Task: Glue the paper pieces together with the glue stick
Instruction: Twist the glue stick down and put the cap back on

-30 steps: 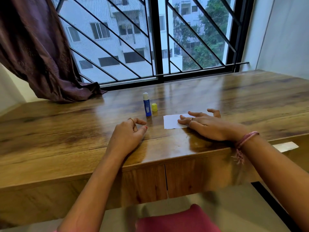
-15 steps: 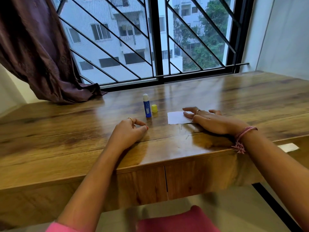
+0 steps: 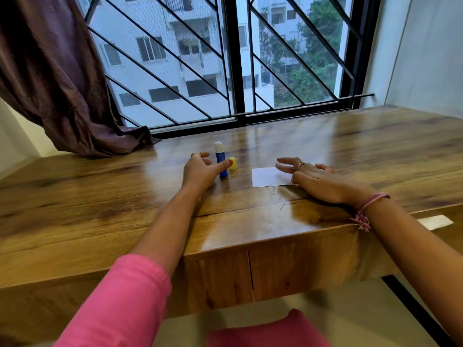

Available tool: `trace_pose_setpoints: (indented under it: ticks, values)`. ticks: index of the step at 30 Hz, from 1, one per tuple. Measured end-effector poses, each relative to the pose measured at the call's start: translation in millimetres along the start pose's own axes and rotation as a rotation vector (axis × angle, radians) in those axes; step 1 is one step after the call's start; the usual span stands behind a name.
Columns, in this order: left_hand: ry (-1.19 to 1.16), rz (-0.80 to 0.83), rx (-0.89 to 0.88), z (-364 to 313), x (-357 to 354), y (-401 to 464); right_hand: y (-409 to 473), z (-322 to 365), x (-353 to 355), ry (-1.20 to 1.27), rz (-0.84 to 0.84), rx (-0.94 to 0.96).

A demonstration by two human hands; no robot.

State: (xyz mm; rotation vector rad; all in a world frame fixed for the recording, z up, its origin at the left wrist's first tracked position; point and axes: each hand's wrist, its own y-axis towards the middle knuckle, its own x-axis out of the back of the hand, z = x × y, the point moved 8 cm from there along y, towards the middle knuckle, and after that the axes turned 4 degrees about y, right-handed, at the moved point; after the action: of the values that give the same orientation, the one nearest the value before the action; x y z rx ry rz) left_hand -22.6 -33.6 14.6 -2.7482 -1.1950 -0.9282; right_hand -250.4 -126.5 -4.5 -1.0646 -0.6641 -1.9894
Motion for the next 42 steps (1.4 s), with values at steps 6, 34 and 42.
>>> trace_pose_setpoints:
  ticks: [6, 34, 42]
  values:
    - [-0.012, -0.08, -0.111, -3.7, -0.9, 5.4, -5.3, 8.9, 2.7, 0.036, -0.082, 0.045]
    - [-0.645, 0.539, -0.194, -38.1, -20.8, -36.3, -9.3, 71.6, -25.2, 1.01, -0.074, 0.046]
    - [-0.689, 0.735, -0.195, -49.2, -29.3, -55.5, -10.7, 73.3, -40.6, 1.055, 0.053, 0.022]
